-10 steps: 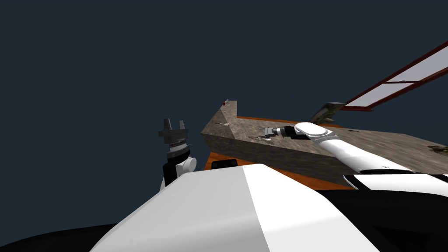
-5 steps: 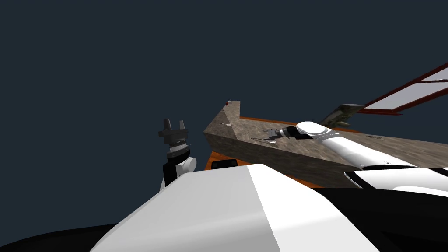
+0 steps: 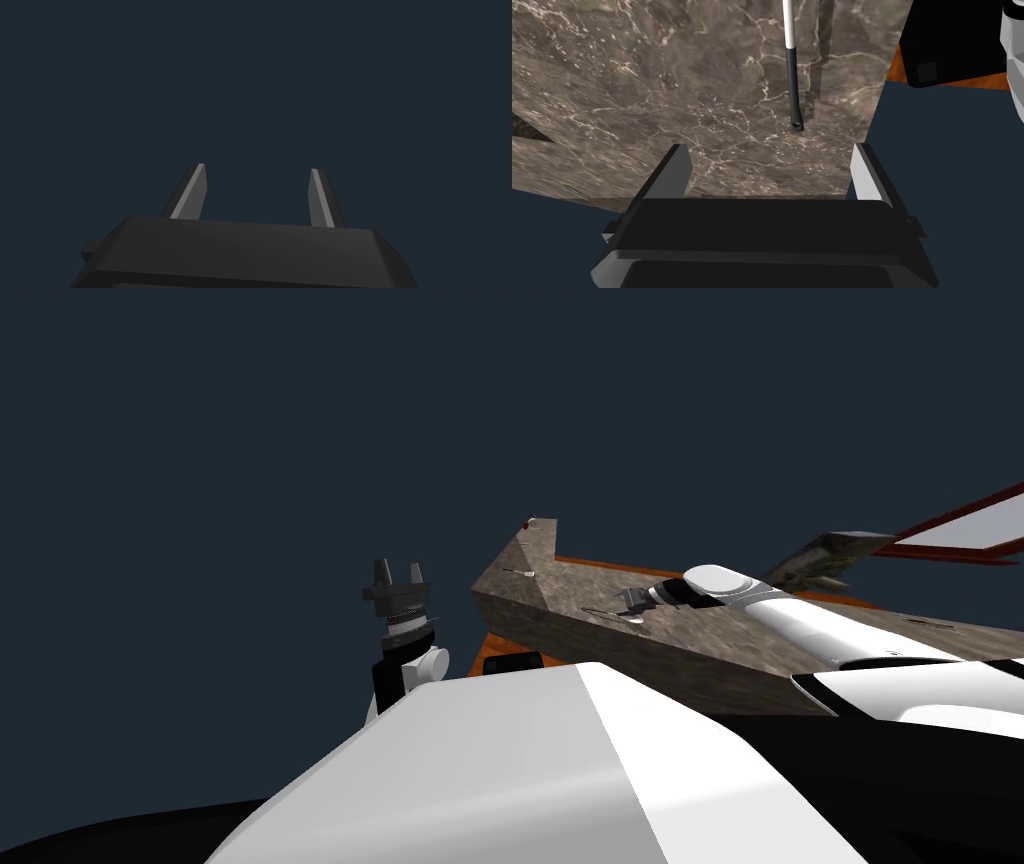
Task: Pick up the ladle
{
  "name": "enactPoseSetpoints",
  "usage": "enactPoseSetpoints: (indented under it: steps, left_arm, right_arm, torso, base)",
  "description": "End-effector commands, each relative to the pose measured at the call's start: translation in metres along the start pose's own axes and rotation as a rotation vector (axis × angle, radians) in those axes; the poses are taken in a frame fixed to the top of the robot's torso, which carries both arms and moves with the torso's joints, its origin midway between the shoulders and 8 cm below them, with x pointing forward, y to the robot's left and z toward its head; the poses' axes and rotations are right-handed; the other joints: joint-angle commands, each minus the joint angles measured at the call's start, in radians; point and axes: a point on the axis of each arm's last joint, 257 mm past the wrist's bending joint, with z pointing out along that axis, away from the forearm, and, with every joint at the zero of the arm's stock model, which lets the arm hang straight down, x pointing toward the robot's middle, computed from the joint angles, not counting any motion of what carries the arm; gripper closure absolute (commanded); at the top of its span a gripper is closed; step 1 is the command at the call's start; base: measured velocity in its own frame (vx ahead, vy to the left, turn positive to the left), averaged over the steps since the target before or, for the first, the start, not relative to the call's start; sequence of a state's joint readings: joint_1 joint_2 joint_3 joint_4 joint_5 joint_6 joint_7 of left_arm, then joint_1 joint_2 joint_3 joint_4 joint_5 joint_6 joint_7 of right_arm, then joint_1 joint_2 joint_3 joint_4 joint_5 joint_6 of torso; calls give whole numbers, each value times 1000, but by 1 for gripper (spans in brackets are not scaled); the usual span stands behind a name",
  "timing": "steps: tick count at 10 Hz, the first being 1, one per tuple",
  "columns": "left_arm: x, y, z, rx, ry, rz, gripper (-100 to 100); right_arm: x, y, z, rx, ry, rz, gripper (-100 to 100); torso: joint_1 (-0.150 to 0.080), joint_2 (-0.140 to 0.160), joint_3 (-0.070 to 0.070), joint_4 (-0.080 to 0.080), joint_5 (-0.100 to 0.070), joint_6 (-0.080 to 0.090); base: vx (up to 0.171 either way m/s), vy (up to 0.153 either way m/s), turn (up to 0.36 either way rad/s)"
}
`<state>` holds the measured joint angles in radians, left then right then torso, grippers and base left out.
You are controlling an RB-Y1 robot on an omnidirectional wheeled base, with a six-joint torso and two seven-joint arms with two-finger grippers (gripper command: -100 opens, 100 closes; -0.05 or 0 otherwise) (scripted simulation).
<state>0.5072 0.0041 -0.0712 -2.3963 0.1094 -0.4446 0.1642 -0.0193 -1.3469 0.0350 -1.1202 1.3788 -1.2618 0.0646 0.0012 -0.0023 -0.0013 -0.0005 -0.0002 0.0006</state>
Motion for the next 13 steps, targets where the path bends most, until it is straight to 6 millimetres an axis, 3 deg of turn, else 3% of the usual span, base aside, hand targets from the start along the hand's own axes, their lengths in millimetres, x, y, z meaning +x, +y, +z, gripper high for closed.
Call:
enactPoseSetpoints:
  steps: [1,3,4,5,6,8,9,10,11,13]
  left_arm:
    - [0,0,0,0,0,0,0]
    - [0,0,0,0,0,0,0]
    - [0,0,0,0,0,0,0]
    - [0,0,0,0,0,0,0]
    - [0,0,0,0,0,0,0]
    - [0,0,0,0,0,0,0]
    - [0,0,0,0,0,0,0]
    - [0,0,0,0,0,0,0]
    - [0,0,0,0,0,0,0]
    - [0,0,0,0,0,0,0]
  right_arm:
    - [25,13,4,-49,63,24,-100]
    - [55,34,7,-114,137,58,-100]
    - [55,34,7,-114,137,58,-100]
    - [67,45,10,-146,164,74,-100]
    - [85,68,19,-206,200,101,-100]
    - [90,79,25,-232,209,111,-100]
    - [87,73,22,-217,203,106,-100]
    - [88,75,23,-220,204,107,0]
    - [96,80,31,-211,205,138,-100]
    - [104,85,38,-203,207,163,-100]
  torso:
    - [0,0,0,0,0,0]
    - [0,-2,-1,0,0,0]
    - [0,-2,-1,-1,0,0]
    - [0,-1,-1,0,0,1]
    - [0,-1,-1,0,0,0]
    - [-2,-2,-2,-1,0,0]
    - [-1,0,0,0,-1,1]
    - [-1,1,1,0,0,1]
    - [0,2,1,0,0,1]
    - [-1,6,3,1,0,1]
  base:
    - [35,16,169]
    - [50,9,168]
    - [39,4,39]
    - [36,5,73]
    - [65,-8,191]
    - [39,-13,49]
    - [0,0,0]
    - [0,0,0]
    - [-40,-9,248]
    - [-87,-20,163]
